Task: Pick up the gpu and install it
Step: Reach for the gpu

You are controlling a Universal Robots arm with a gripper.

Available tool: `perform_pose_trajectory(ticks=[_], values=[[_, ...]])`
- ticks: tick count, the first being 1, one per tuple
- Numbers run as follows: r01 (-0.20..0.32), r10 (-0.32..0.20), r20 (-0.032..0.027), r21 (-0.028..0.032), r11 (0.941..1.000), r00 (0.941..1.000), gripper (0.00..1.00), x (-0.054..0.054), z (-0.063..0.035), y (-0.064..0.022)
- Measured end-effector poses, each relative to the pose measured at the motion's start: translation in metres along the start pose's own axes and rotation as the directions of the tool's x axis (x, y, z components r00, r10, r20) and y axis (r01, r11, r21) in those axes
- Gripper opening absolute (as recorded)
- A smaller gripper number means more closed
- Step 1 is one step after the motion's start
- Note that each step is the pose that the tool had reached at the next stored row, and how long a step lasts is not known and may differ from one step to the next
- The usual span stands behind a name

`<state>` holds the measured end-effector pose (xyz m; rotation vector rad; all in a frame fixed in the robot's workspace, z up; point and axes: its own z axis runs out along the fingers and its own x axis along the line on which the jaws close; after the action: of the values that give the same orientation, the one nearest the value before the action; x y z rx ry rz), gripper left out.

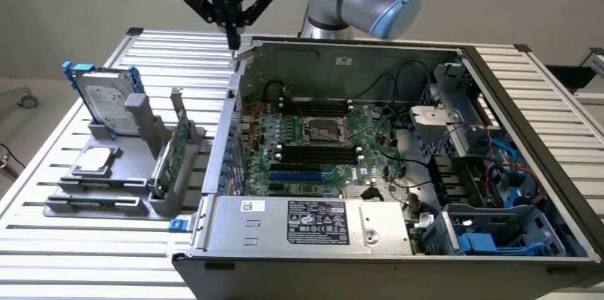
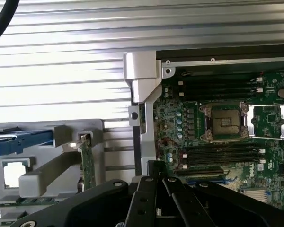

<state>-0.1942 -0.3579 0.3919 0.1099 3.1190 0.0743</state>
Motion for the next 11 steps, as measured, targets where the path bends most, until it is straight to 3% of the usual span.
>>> perform_pose_trajectory(ticks=[3, 5, 11], values=[[0.000, 0.000, -0.0027, 0.0002, 1.0000, 1.0000, 0.11, 0.013, 0.0005, 0.0023], [0.000, 0.000, -0.0087, 0.0012, 1.0000, 1.0000, 0.11, 0.019, 0.0006, 0.0040], [-0.002, 0.002, -0.0389, 0.0069, 1.0000, 0.9992, 0.11, 0.036, 0.0005, 0.0101]])
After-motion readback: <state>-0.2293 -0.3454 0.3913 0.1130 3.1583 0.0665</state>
